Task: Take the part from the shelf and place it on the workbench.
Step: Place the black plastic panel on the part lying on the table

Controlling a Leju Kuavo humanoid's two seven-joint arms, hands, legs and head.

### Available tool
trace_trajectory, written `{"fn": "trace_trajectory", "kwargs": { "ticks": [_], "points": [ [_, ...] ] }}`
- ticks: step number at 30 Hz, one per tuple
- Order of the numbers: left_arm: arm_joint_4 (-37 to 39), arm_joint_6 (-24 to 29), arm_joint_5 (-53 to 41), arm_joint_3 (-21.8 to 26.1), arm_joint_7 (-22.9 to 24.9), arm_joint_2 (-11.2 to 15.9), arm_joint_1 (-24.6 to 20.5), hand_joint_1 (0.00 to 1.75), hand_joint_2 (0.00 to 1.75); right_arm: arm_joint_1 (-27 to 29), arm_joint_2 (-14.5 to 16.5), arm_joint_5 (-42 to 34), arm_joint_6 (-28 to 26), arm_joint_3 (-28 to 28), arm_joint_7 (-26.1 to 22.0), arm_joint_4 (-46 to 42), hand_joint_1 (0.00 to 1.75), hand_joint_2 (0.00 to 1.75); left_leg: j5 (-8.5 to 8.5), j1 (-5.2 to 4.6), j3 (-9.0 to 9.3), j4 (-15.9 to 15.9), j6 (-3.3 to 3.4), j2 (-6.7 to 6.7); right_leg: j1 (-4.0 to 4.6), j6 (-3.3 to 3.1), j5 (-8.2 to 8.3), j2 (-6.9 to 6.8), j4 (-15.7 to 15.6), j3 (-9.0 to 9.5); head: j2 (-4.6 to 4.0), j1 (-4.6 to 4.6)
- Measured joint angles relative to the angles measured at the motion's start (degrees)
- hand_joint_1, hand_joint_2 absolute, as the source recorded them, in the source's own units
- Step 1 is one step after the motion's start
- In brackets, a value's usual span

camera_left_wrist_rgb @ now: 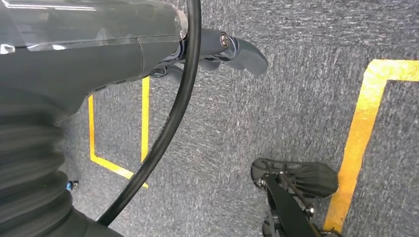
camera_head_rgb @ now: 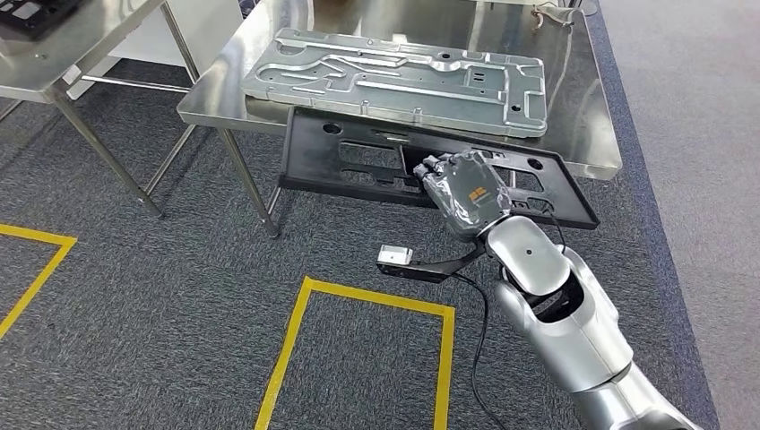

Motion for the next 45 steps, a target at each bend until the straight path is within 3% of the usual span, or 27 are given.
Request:
{"fn": "trace_trajectory", "kwargs": {
  "ticks": [6, 11, 12, 14, 16, 17, 18, 20, 22, 25, 27, 28, 30, 31, 32, 33, 35, 36, 38, 41, 43, 45],
  "points": [
    [0.0, 0.0, -0.4, 0.0, -0.5, 0.0, 0.0, 0.00, 1.75, -0.7, 0.1, -0.4, 0.1, 1.3, 0.0, 1.1, 1.75, 1.75, -0.33, -0.10, -0.25, 0.6, 0.48, -0.01, -0.11, 0.23, 0.08, -0.02, 0.0, 0.06, 0.00, 0.00],
    [0.0, -0.2, -0.4, 0.0, -0.5, -0.2, 0.0, 0.00, 1.75, -1.2, 0.3, -0.4, 0.1, 1.9, 0.0, 1.2, 1.75, 1.75, 0.15, 0.42, 0.36, -0.5, 1.39, 0.15, -0.11, 1.18, -0.42, 0.05, 0.7, -0.18, 0.00, 0.01],
    [0.0, -0.3, -0.4, 0.0, -0.5, -0.2, -0.1, 0.00, 1.75, -1.3, 0.3, -0.4, 0.1, 1.9, 0.0, 1.3, 1.75, 1.75, 0.36, 0.65, 0.67, -0.9, 1.61, 0.23, -0.15, 1.46, -1.47, 0.13, 2.6, -1.14, 0.00, 0.01],
    [0.0, -0.5, -0.4, 0.0, -0.5, -0.4, -0.1, 0.00, 1.75, -1.3, 0.3, -0.5, 0.2, 2.1, 0.0, 1.3, 1.75, 1.75, 0.38, 0.72, 0.85, -1.1, 1.78, 0.32, -0.48, 2.03, -4.46, 0.25, 9.5, -4.84, 0.00, 0.01],
    [0.0, -0.7, -0.4, 0.0, -0.5, -0.5, -0.1, 0.00, 1.75, -1.0, 0.3, -0.5, 0.3, 2.4, -0.1, 1.5, 1.75, 1.75, 0.11, 0.85, 1.01, -1.1, 1.64, 0.28, -0.90, 2.55, -5.44, 0.25, 14.7, -8.05, 0.00, 0.00],
    [0.0, -0.7, -0.4, 0.0, -0.6, -0.6, -0.1, 0.00, 1.75, -0.8, 0.3, -0.5, 0.3, 2.6, -0.1, 1.7, 1.75, 1.75, -0.12, 1.00, 1.21, -1.0, 1.41, 0.24, -1.13, 2.77, -4.32, 0.23, 14.4, -8.22, 0.00, 0.00],
    [0.0, -0.8, -0.4, 0.0, -0.6, -0.6, 0.0, 0.00, 1.75, -0.8, 0.4, -0.5, 0.3, 2.8, -0.1, 1.7, 1.75, 1.75, -0.44, 1.21, 1.54, -1.0, 1.08, 0.19, -1.35, 2.97, -2.27, 0.16, 11.9, -7.21, 0.00, 0.00],
    [0.0, -0.8, -0.4, 0.0, -0.7, -0.7, 0.0, 0.00, 1.75, -0.8, 0.4, -0.5, 0.3, 3.0, 0.0, 1.8, 1.75, 1.75, -1.31, 1.43, 2.21, -0.8, 0.09, 0.12, -1.48, 3.21, 1.25, -0.27, 4.4, -3.61, 0.00, 0.02],
    [-0.1, -0.9, -0.4, 0.0, -0.7, -0.7, 0.0, 0.00, 1.75, -0.9, 0.7, -0.5, 0.3, 3.1, 0.0, 1.9, 1.75, 1.75, -2.05, 1.28, 2.60, -0.7, -0.93, 0.18, -1.21, 2.33, 1.52, -0.49, 0.6, -1.59, 0.00, 0.00],
    [-0.1, -0.9, -0.4, 0.0, -0.9, -0.7, -0.1, 0.00, 1.75, -0.2, 1.1, -0.2, 0.3, 3.5, 0.1, 1.8, 1.75, 1.75, -2.84, 1.44, 3.52, -1.0, -2.01, 0.49, -0.83, 0.31, 0.20, 0.07, 0.6, -1.16, 0.00, -0.02],
    [-0.1, -1.0, -0.5, 0.0, -1.0, -0.7, 0.0, 0.00, 1.75, 0.5, 1.4, 0.3, 0.2, 3.9, 0.6, 1.3, 1.75, 1.75, -4.48, 1.58, 2.54, 1.9, -2.14, 0.16, -0.75, -0.77, -0.41, 0.34, 0.5, -0.37, 0.00, -0.02],
    [-0.1, -1.0, -0.5, 0.0, -1.1, -0.6, 0.1, 0.00, 1.75, 0.9, 1.6, 0.5, 0.2, 4.1, 0.9, 1.1, 1.75, 1.75, -5.83, 1.48, 0.71, 5.5, -1.97, -0.15, -0.58, -1.24, -0.75, 0.41, 0.5, 0.07, 0.00, -0.03],
    [-0.1, -1.1, -0.6, 0.1, -1.1, -0.5, 0.4, 0.00, 1.75, 1.8, 1.9, 0.9, 0.1, 4.6, 1.2, 0.8, 1.75, 1.75, -8.09, 1.00, -4.68, 14.0, -1.42, -0.64, 0.01, -1.93, -1.53, 0.68, 0.5, 0.91, 0.00, -0.03],
    [-0.1, -1.1, -0.7, 0.1, -1.1, -0.4, 0.6, 0.00, 1.75, 2.4, 2.0, 1.0, 0.1, 4.8, 1.2, 0.7, 1.75, 1.75, -8.02, 0.71, -6.98, 16.7, -1.07, -0.79, 0.35, -2.15, -1.98, 0.89, 0.5, 1.46, 0.00, -0.03],
    [-0.1, -1.1, -0.7, 0.1, -1.1, -0.4, 0.8, 0.00, 1.75, 2.9, 2.0, 1.0, 0.1, 5.0, 1.2, 0.6, 1.75, 1.75, -6.71, 0.40, -8.31, 17.3, -0.61, -0.91, 0.71, -2.32, -2.49, 1.12, 0.5, 2.11, 0.00, -0.03],
    [-0.1, -1.1, -0.7, 0.1, -1.1, -0.4, 0.9, 0.00, 1.75, 3.2, 2.0, 1.0, 0.1, 5.1, 1.3, 0.6, 1.75, 1.75, -4.26, 0.05, -8.54, 15.5, -0.03, -0.98, 1.04, -2.43, -3.03, 1.31, 0.5, 2.89, 0.00, -0.03],
    [-0.1, -1.1, -0.8, 0.1, -1.2, -0.2, 1.1, 0.00, 1.75, 3.3, 2.1, 1.2, 0.1, 5.2, 1.4, 0.4, 1.75, 1.75, 1.29, -0.80, -6.97, 8.6, 1.49, -1.27, 1.60, -2.50, -4.18, 1.58, 0.4, 4.43, 0.00, -0.01],
    [-0.1, -1.1, -0.8, 0.1, -1.2, -0.1, 1.1, 0.00, 1.75, 3.2, 2.3, 1.3, 0.2, 5.3, 1.5, 0.3, 1.75, 1.75, 2.73, -1.14, -5.90, 5.5, 2.10, -1.43, 1.77, -2.39, -4.66, 1.77, 0.4, 4.89, 0.00, -0.01],
    [-0.1, -1.1, -1.0, 0.1, -1.3, 0.3, 1.1, 0.00, 1.75, 3.1, 2.7, 1.5, 0.3, 5.4, 1.8, 0.3, 1.75, 1.75, 2.70, -1.54, -4.73, 2.8, 2.66, -1.61, 1.78, -1.93, -5.01, 1.98, 0.4, 5.15, 0.00, -0.01],
    [0.0, -1.2, -1.2, 0.1, -1.5, 0.6, 1.0, 0.00, 1.75, 2.4, 3.6, 1.6, 0.7, 5.7, 1.9, 0.4, 1.75, 1.75, 2.31, -1.25, -3.20, 0.8, 2.90, -1.60, 1.55, -1.07, -5.01, 1.80, 1.4, 5.05, 0.00, -0.02],
    [0.0, -1.3, -1.4, 0.1, -1.6, 0.6, 0.9, 0.00, 1.75, 1.4, 4.1, 1.7, 1.0, 5.8, 1.9, 0.6, 1.75, 1.75, 2.11, -0.93, -2.00, 0.0, 3.21, -1.59, 1.26, -0.39, -6.43, 1.44, 5.6, 2.64, 0.00, -0.01],
    [0.1, -1.4, -1.4, 0.1, -1.6, 0.7, 0.7, 0.00, 1.75, 0.8, 4.4, 1.7, 1.1, 5.9, 1.9, 0.9, 1.75, 1.75, 1.50, -0.81, -1.23, -0.1, 3.34, -1.60, 0.64, 0.39, -8.71, 1.22, 12.2, -1.97, 0.00, 0.00]
  ]
}}
